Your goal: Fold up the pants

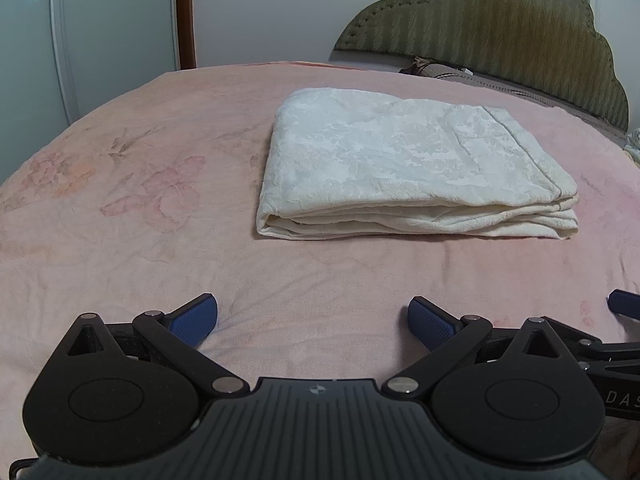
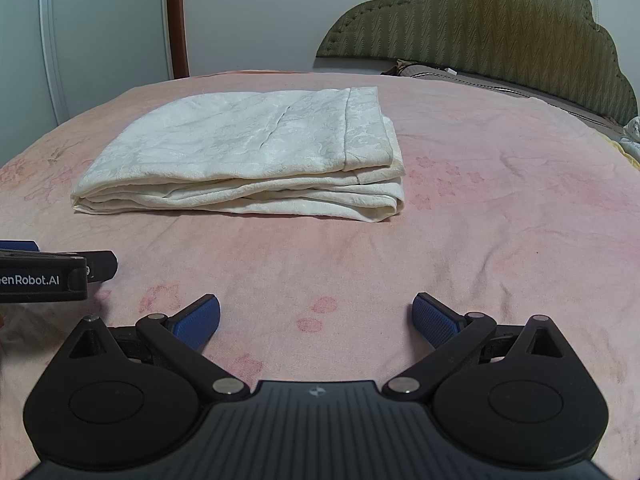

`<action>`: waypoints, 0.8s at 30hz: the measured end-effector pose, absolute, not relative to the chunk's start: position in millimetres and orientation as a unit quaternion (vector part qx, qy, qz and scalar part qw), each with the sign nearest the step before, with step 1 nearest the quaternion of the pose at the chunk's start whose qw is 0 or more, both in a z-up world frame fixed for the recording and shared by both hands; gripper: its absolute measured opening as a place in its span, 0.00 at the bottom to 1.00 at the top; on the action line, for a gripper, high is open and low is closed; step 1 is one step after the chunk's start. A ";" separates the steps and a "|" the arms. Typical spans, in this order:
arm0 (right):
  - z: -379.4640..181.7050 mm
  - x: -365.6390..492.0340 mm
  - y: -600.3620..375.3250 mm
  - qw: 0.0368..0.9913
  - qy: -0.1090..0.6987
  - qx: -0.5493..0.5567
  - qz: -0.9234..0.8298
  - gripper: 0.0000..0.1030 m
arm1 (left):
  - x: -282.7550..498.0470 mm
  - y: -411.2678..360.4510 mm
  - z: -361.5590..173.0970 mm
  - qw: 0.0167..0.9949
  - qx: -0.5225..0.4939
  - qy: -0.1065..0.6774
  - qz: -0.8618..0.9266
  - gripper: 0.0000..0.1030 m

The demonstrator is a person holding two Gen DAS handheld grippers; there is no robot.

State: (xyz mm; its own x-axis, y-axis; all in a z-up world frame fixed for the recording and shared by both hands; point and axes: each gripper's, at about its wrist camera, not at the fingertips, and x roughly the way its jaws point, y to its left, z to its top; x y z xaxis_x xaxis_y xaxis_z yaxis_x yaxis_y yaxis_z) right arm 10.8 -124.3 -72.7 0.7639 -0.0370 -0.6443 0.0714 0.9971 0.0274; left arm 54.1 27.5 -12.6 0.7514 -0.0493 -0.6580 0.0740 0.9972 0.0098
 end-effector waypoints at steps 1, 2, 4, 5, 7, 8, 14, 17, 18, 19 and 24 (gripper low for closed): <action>-72.7 10.7 -124.3 0.939 0.342 0.025 -0.029 1.00 | 54.0 26.8 -12.8 0.935 0.021 0.352 -0.033 1.00; -72.7 10.7 -124.3 0.939 0.342 0.025 -0.029 1.00 | 54.1 26.6 -12.9 0.935 0.022 0.353 -0.033 1.00; -72.7 10.7 -124.1 0.939 0.342 0.025 -0.029 1.00 | 54.5 27.4 -13.3 0.935 0.022 0.354 -0.033 1.00; -72.7 10.7 -124.1 0.939 0.342 0.025 -0.029 1.00 | 54.7 27.7 -13.3 0.934 0.021 0.354 -0.033 1.00; -72.6 10.7 -124.3 0.939 0.342 0.025 -0.029 1.00 | 55.0 27.4 -13.5 0.934 0.022 0.354 -0.033 1.00; -72.6 10.7 -124.2 0.939 0.342 0.025 -0.029 1.00 | 55.1 26.5 -13.4 0.934 0.022 0.354 -0.033 1.00; -72.7 10.9 -124.3 0.939 0.342 0.025 -0.029 1.00 | 55.4 26.7 -13.4 0.934 0.022 0.355 -0.033 1.00; -72.7 11.0 -124.3 0.939 0.342 0.025 -0.029 1.00 | 55.4 26.5 -13.5 0.934 0.022 0.355 -0.033 1.00; -72.8 11.0 -124.2 0.939 0.342 0.025 -0.029 1.00 | 55.4 26.6 -13.5 0.934 0.022 0.355 -0.033 1.00; -72.8 11.1 -124.2 0.939 0.342 0.025 -0.029 1.00 | 55.4 26.8 -13.4 0.934 0.022 0.355 -0.033 1.00; -72.8 11.0 -124.3 0.939 0.342 0.026 -0.029 1.00 | 53.7 31.1 -11.6 0.936 0.009 0.351 -0.036 1.00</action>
